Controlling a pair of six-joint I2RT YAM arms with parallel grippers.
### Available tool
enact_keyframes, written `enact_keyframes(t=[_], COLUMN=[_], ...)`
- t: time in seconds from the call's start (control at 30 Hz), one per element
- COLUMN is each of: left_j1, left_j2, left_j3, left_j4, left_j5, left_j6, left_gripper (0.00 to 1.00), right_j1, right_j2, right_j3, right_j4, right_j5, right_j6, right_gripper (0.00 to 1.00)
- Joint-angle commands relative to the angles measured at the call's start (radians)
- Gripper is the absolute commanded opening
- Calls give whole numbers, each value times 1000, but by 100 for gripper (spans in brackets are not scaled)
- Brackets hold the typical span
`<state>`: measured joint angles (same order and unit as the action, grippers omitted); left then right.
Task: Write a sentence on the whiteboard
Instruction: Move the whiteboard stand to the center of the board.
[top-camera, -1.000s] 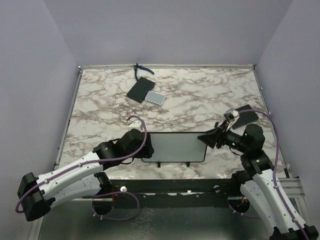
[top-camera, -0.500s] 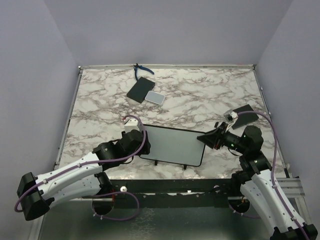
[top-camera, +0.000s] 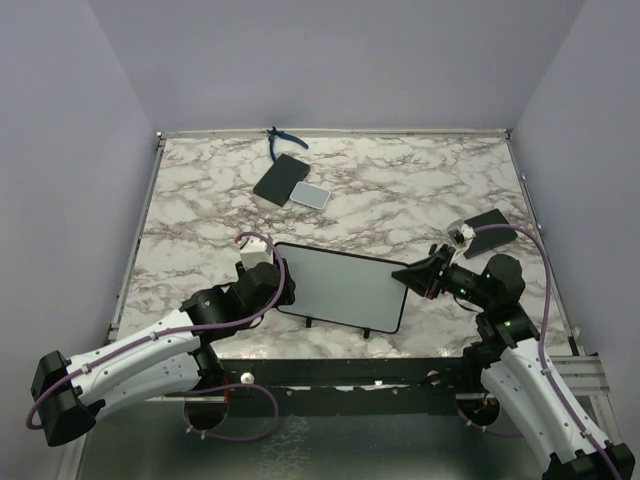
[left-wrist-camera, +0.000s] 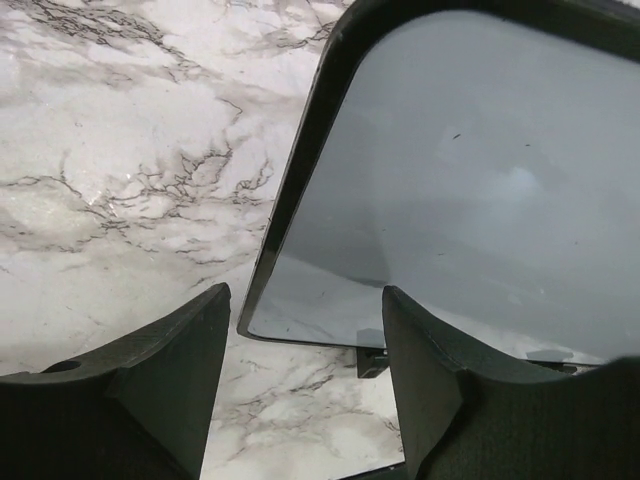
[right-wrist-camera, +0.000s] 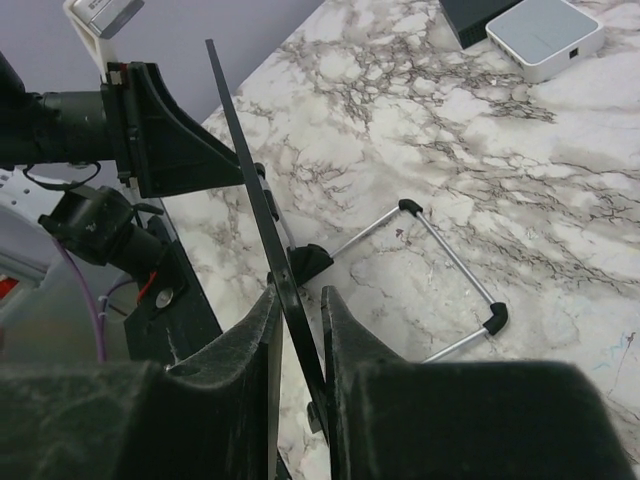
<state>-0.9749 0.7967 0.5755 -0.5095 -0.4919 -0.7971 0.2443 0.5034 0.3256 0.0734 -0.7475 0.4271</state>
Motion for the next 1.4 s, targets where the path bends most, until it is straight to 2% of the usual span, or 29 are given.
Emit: enact_keyframes(t=[0.0,0.23,0.33,0.43,0.57,0.67,0.77,0.87,1.03,1.17,1.37], left_j1=[11,12,11,11,-31,-150,-240,-268,-315,-331,-332], left_j2=[-10,-12,-6,12,75,138,180,170,164,199,215], left_j3=[3,75,118,163,149,130,133,92,-62,-87,-148], left_j4=[23,-53,-141,-243,-269,-214,-174,-120,91,150,283], left_j5=[-49,142,216,273,345,301,189,101,42,-38,-14], left_j6=[4,-10,-9,12,10,-34,-73,-117,-174,-164,-167], left_gripper=[64,69,72,71,66,66,64,59,56,54,51], right_j1=[13,22,24,24,24,24,26,26,25,25,26], right_j2=[7,8,5,3,0,-5,-11,-21,-21,-19,-12], right_j3=[-15,-3,-1,1,0,-3,-2,0,1,0,-2], right_j4=[16,-7,-15,-20,-17,-16,-24,-28,-30,-27,-23], right_j5=[62,79,88,92,94,96,100,104,104,104,102], right_j6=[2,-9,-10,-12,-9,-10,-10,-11,-12,-10,-9], right_gripper=[1,1,7,16,19,19,19,19,19,19,19])
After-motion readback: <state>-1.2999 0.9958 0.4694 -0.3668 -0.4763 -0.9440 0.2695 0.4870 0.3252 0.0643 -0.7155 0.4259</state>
